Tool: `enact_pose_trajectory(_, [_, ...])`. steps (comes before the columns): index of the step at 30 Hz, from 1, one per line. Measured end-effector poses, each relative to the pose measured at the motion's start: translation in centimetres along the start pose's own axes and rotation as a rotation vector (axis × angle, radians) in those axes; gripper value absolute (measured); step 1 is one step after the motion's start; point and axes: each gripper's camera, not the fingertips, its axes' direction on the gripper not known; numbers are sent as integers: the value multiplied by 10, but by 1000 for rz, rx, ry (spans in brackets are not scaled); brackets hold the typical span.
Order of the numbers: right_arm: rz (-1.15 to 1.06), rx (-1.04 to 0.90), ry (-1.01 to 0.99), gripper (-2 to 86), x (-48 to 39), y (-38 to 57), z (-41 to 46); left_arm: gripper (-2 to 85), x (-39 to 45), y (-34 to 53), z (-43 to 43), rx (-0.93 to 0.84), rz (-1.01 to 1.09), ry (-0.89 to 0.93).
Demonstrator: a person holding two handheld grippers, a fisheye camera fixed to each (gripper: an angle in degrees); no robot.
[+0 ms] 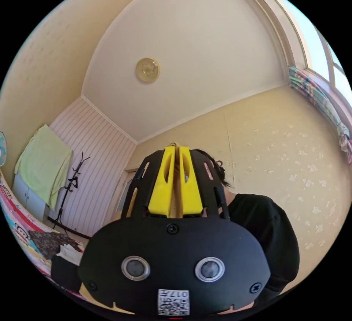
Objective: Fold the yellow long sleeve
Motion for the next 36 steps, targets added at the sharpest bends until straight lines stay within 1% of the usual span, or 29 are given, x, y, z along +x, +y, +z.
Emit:
enact_pose_trajectory(1, [56, 55, 66, 57, 7, -8, -15, 2, 5, -3, -4, -13, 3, -46])
enact_pose_trajectory(3, [114, 154, 150, 55, 13, -23, -40, 1, 26, -9, -16, -65, 29, -240])
enact_pose_trajectory(4, [133, 218, 193, 55, 14, -34, -56, 1, 31, -10, -18, -77, 34, -290])
enact_pose_trajectory(6, [145, 287, 248, 54, 11, -51, -77, 0, 47, -8, -30, -106, 25, -470])
enact_pose_trajectory(8, [143, 322, 292, 54, 3, -68, -91, -1, 56, -3, -42, -103, 3, -557])
enact_pose_trajectory(12, [37, 388, 265, 54, -29, -89, -104, -4, 80, 21, -75, -119, -79, -695])
enact_pose_trajectory(15, [-16, 331, 270, 55, -47, -96, -105, -4, 107, 44, -94, -123, -144, -797])
enact_pose_trajectory(17, [-59, 262, 261, 55, -58, -102, -104, -5, 126, 53, -95, -140, -141, -822])
enact_pose_trajectory(19, [-130, 196, 285, 54, -73, -114, -108, -4, 142, 54, -86, -173, -97, -804])
enact_pose_trajectory(21, [-162, 167, 343, 53, -80, -130, -111, -4, 155, 44, -72, -221, -36, -736])
enact_pose_trajectory(23, [-181, 148, 381, 51, -82, -153, -114, -3, 161, 30, -63, -244, 15, -715])
enact_pose_trajectory(25, [-239, 139, 358, 48, -81, -186, -115, -3, 163, 15, -62, -239, 32, -721])
enact_pose_trajectory(28, [-295, 93, 299, 48, -69, -229, -97, -2, 154, -3, -83, -202, 8, -790])
enact_pose_trajectory(29, [-294, 69, 289, 48, -64, -238, -89, -2, 144, -7, -97, -195, -33, -835])
enact_pose_trajectory(31, [-259, -63, 242, 48, -33, -279, -40, -2, 119, -12, -123, -215, -114, -922])
enact_pose_trajectory(32, [-246, -104, 231, 48, -23, -290, -22, -1, 97, -15, -145, -229, -175, -994])
enact_pose_trajectory(33, [-227, -187, 207, 48, -1, -312, 17, 0, 71, -20, -171, -219, -270, -1058])
enact_pose_trajectory(34, [-213, -264, 179, 49, 23, -335, 61, 1, 56, -21, -186, -204, -322, -1090])
enact_pose_trajectory(35, [-201, -295, 166, 49, 36, -346, 86, 4, 25, -22, -221, -131, -439, -1155])
enact_pose_trajectory(36, [-155, -336, 140, 51, 65, -367, 137, 9, -7, -17, -259, -16, -552, -1201])
